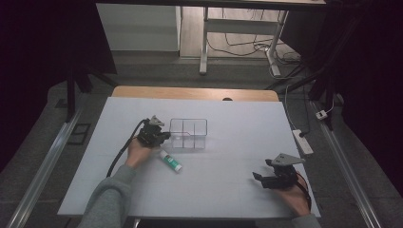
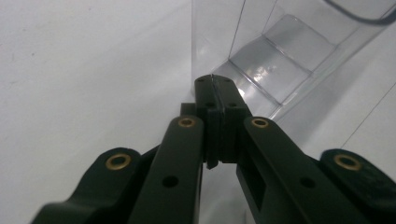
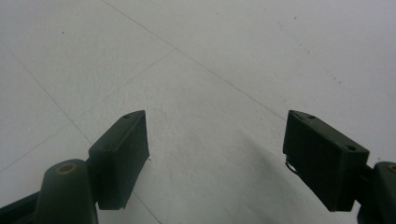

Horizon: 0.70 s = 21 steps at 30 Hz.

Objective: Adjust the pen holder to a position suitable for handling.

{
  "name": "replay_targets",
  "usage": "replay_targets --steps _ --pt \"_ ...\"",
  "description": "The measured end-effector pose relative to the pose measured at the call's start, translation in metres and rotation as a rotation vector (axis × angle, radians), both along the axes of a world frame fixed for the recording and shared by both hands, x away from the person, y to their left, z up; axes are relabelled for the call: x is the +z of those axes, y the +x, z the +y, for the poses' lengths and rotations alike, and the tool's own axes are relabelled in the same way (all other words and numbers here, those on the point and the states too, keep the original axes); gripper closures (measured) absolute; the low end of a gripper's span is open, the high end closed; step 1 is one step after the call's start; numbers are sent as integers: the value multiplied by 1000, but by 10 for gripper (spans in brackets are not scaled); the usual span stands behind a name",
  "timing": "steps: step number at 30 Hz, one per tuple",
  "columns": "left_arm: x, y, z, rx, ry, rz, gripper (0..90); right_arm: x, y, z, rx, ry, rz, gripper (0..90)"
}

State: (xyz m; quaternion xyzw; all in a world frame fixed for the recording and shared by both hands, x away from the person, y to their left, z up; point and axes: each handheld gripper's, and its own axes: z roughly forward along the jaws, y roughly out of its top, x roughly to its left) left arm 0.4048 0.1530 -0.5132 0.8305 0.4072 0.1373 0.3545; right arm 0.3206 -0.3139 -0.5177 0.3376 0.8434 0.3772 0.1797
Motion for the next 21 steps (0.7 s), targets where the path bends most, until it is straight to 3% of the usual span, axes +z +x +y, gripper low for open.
replay_targets --steps 9,16,21 --pt "1 3 -13 -19 -10 13 889 0 0 0 1 -3 0 215" --pt "2 5 -28 -58 12 5 889 0 0 -1 -1 0 -1 215" --pt "2 6 -29 -46 -5 -1 888 0 0 -1 2 1 -2 215"
